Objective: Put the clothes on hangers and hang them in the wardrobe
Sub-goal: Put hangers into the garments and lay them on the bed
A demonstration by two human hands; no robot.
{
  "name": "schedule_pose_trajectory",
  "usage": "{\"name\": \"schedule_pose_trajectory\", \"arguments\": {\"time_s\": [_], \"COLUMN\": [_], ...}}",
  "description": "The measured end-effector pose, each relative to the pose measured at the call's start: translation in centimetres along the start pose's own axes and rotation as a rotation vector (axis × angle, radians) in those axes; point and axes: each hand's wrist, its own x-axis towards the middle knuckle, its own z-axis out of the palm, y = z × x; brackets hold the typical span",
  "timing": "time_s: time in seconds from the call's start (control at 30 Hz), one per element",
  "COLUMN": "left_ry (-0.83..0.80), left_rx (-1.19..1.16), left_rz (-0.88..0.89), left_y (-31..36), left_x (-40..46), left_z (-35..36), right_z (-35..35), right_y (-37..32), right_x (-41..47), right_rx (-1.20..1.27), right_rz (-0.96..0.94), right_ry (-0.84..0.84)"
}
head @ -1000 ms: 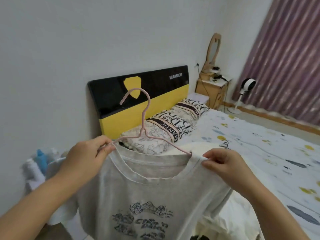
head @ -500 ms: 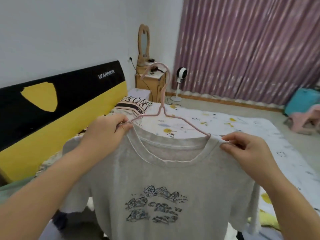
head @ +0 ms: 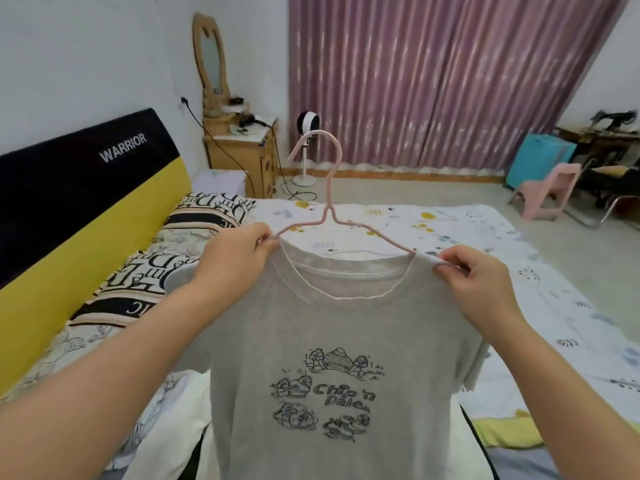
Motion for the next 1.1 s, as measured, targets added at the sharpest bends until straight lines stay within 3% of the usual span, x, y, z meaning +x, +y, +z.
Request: {"name": "schedule_pose_trajectory", "arguments": {"time_s": [0.5, 0.83, 1.0, 1.1], "left_ry": [-0.375, -0.902, -1.089, -1.109], "left_rx": [0.121, 0.349, 0.348, 0.336], "left_rz": [-0.235, -0.380, -0.440, -0.441], "left_y": [-10.5, -19.4, -21.6, -22.4], "left_x": [10.6, 8.7, 5.7, 4.6], "left_z": [22.3, 38.1, 43.4, 45.3], "right_z": [18.9, 33.0, 37.4, 38.7], "right_y": [17.8, 31.6, 36.0, 36.7], "right_x": [15.8, 19.0, 17.2, 15.5], "right_rx": [-0.126, -0.314, -0.371, -0.491], "right_rz": [0.293, 0.512, 0.523, 0.364], "right_ry": [-0.323, -0.572, -0.619, -0.543]}}
